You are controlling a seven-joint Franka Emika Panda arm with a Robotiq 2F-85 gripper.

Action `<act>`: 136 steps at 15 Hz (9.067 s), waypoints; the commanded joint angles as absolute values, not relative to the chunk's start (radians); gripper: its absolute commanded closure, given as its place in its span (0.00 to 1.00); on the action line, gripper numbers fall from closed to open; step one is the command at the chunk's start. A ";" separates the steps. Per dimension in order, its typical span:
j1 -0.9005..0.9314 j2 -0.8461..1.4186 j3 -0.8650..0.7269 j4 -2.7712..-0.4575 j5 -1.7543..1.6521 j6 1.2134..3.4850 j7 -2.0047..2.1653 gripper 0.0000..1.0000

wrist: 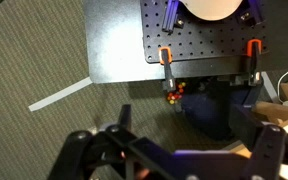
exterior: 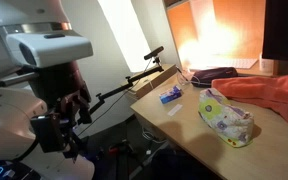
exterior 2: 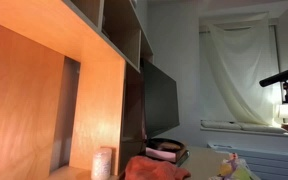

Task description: Move the white purse to the left

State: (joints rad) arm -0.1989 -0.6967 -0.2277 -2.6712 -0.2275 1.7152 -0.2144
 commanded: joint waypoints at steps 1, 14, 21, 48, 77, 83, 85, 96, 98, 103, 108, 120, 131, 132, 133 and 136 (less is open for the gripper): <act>-0.196 -0.697 -0.230 -2.669 -0.228 1.712 -0.213 0.00; -0.160 -0.688 -0.097 -2.604 -0.280 1.703 -0.110 0.00; -0.044 -0.540 0.079 -2.423 -0.378 1.631 -0.053 0.00; 0.157 -0.057 0.107 -1.845 -0.253 1.495 -0.913 0.00; 0.058 0.494 0.114 -1.434 -0.144 1.657 -1.439 0.00; 0.060 0.617 0.104 -1.337 -0.161 1.620 -1.412 0.00; 0.059 0.644 0.103 -1.315 -0.158 1.611 -1.397 0.00; 0.053 0.507 0.110 -1.525 -0.163 1.628 -1.364 0.00; 0.053 0.472 0.110 -1.579 -0.164 1.627 -1.345 0.00; 0.058 0.428 0.115 -1.648 -0.175 1.616 -1.334 0.00; 0.077 0.440 0.126 -1.620 -0.241 1.660 -1.377 0.00; 0.086 0.470 0.128 -1.620 -0.287 1.841 -1.416 0.00; 0.078 0.618 0.123 -1.506 -0.279 1.800 -1.437 0.00; 0.075 0.634 0.122 -1.496 -0.276 1.801 -1.436 0.00; 0.074 0.649 0.120 -1.486 -0.280 1.804 -1.437 0.00; 0.067 0.692 0.117 -1.451 -0.286 1.812 -1.445 0.00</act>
